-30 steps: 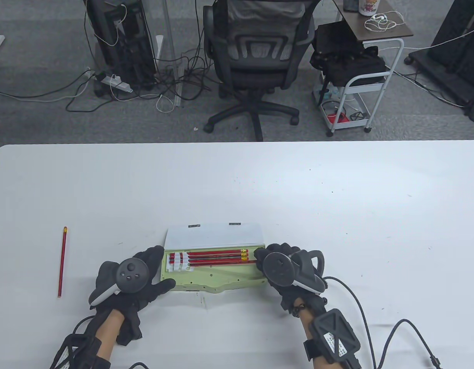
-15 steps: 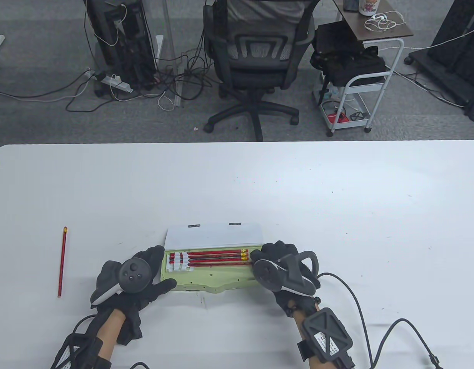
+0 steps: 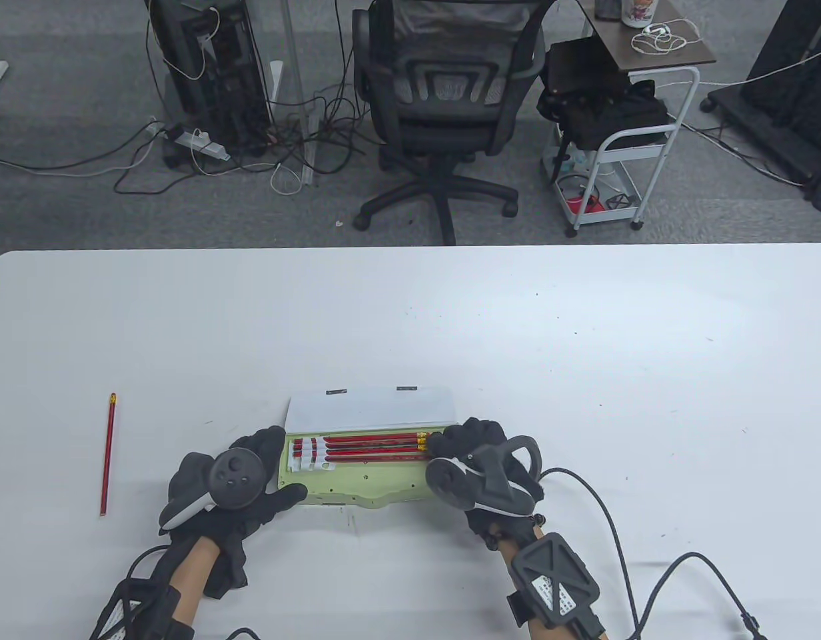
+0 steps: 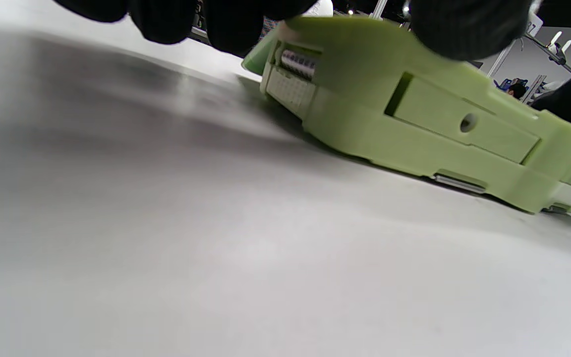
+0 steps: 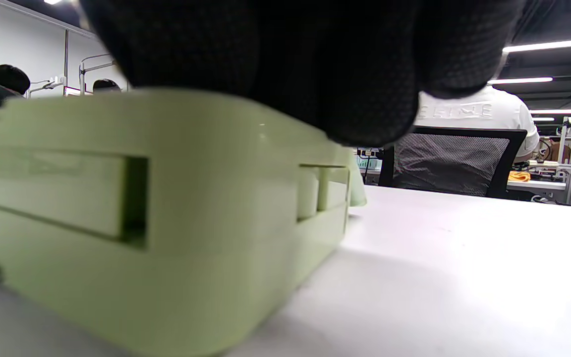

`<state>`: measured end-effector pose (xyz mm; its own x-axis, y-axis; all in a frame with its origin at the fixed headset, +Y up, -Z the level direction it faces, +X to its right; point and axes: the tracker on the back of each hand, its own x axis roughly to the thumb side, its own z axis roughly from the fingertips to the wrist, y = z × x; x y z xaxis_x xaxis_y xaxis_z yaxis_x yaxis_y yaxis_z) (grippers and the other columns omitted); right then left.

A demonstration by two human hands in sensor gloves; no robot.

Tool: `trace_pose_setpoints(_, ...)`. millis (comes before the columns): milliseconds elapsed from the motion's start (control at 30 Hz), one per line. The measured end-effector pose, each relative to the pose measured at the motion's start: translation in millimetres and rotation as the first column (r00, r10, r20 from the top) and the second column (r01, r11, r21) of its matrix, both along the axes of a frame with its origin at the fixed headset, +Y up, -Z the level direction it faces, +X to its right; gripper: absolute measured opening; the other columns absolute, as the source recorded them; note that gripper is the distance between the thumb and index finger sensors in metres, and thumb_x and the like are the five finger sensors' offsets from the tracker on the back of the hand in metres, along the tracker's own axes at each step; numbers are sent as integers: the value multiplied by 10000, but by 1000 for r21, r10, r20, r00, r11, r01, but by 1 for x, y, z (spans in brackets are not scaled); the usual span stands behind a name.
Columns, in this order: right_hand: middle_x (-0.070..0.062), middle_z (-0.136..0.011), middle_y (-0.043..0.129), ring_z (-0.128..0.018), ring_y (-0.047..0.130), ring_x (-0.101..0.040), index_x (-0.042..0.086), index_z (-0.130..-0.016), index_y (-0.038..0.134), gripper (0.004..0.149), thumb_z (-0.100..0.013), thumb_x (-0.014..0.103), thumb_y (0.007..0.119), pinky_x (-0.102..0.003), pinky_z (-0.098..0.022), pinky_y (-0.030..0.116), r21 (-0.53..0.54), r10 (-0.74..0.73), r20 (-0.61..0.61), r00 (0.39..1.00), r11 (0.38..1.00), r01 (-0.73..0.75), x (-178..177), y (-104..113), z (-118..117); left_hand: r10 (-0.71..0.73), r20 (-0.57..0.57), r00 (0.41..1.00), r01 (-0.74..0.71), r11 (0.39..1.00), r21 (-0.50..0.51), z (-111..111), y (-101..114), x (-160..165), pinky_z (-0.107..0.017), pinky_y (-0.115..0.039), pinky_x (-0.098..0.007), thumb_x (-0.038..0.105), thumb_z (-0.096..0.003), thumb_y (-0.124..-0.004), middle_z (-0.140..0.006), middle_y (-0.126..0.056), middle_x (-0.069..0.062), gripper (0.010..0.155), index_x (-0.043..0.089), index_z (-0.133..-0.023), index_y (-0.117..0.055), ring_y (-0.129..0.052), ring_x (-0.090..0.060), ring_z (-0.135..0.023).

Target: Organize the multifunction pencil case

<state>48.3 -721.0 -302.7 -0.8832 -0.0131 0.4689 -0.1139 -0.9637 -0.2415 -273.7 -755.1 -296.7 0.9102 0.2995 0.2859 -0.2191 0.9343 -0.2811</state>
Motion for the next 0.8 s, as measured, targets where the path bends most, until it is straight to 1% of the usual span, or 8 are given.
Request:
trace_pose_setpoints(167,-63,-705,960,-618,974,-306,163,-785,903,405,-405,302,893,-546,-570,812,11,-7,1,1000,1000,7,0,0,0,-2,0,1000,2,1000,0,0,0,0,-701,-490,-771,622,-486,-658,-1240,-479,-278,962,63,-1186,-307,-524,-617,-1082)
trace_pose_setpoints(333,-60,-716,959,-636,967,-312,163,-799,896,415,-410,308,890,-549,-577,805,-4,-30,5,1000,1000,30,3,1,-1,-2,0,1000,2,1000,0,0,0,0,-701,-490,-771,623,-486,-657,-1240,-479,-278,963,62,-1185,-306,-525,-616,-1082)
trace_pose_setpoints(500,-75,-746,950,-662,960,-327,153,-835,872,452,-426,345,856,-556,-582,798,-15,-71,19,997,997,71,8,5,-2,-2,0,1000,2,1000,0,0,0,0,-702,-490,-770,622,-488,-656,-1239,-479,-279,962,61,-1185,-306,-526,-615,-1082)
trace_pose_setpoints(533,-83,-762,946,-671,961,-339,148,-852,860,468,-441,368,823,-558,-583,799,-20,-87,32,996,996,88,11,6,-3,-2,0,1000,2,1000,0,0,0,0,-701,-491,-772,622,-486,-658,-1239,-479,-282,964,59,-1186,-306,-527,-618,-1081)
trace_pose_setpoints(667,-121,-834,915,-729,956,-393,138,-913,807,522,-461,398,775,-596,-584,802,-39,-151,87,985,987,154,22,7,-5,-2,0,1000,2,1000,0,0,0,0,-701,-492,-770,622,-486,-657,-1238,-483,-279,963,61,-1185,-306,-529,-615,-1081)
trace_pose_setpoints(800,-174,-914,848,-795,912,-449,123,-956,761,562,-470,405,761,-649,-598,764,-65,-180,174,968,979,194,33,5,-8,-2,0,1000,2,1000,0,0,0,0,-700,-492,-771,621,-486,-658,-1238,-482,-281,963,58,-1185,-307,-529,-615,-1081)
